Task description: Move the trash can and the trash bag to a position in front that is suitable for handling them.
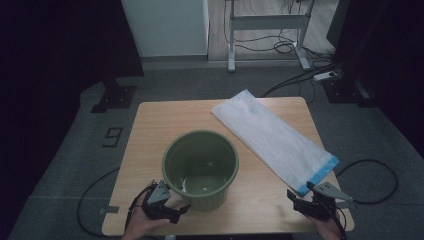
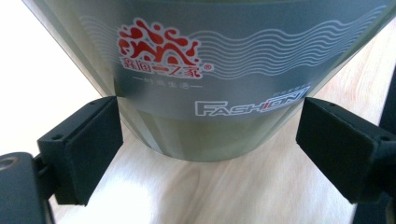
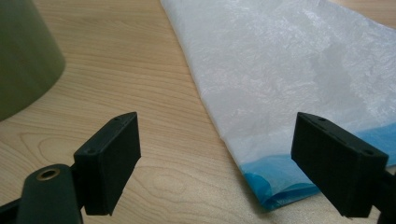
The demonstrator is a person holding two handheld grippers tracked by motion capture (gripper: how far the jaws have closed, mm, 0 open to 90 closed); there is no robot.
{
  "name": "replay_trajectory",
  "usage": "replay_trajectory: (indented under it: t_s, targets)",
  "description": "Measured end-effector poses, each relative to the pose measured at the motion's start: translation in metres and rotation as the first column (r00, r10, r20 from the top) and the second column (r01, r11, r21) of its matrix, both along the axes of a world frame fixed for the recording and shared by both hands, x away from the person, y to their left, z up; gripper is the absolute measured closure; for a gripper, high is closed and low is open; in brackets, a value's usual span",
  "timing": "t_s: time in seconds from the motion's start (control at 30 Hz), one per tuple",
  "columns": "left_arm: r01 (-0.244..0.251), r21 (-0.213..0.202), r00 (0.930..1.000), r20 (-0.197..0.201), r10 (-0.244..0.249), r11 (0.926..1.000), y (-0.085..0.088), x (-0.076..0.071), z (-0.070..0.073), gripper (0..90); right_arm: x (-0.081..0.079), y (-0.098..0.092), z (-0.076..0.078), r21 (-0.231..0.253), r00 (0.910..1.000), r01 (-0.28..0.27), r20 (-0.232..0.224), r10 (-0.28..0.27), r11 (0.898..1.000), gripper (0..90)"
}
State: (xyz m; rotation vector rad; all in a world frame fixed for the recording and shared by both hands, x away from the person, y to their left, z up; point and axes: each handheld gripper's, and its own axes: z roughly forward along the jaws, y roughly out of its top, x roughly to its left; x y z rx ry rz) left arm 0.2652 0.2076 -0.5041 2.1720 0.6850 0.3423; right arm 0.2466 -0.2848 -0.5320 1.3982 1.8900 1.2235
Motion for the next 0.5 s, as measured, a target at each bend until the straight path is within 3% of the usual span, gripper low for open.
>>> replay_trajectory:
  t_s: [0.23, 0.37, 0.5]
  targets:
    - [0.025, 0.002, 0.9996, -0.009, -0.025, 0.9997, -0.027, 0.015, -0.001, 10.0, -0.001, 0.0, 0.001, 0.001, 1.0, -0.002, 0.006, 0.002, 1.0, 15.5]
    - [0.009, 0.012, 1.0, -0.002, -0.009, 0.9999, -0.05, 0.026, 0.0, 10.1, -0.002, 0.002, 0.001, -0.004, 1.0, -0.006, 0.007, 0.006, 1.0, 15.5]
    - [-0.014, 0.025, 0.9999, 0.003, 0.014, 0.9996, -0.059, 0.027, -0.001, 11.1, -0.003, 0.003, 0.002, -0.002, 0.9999, -0.01, 0.01, 0.01, 1.0, 15.5]
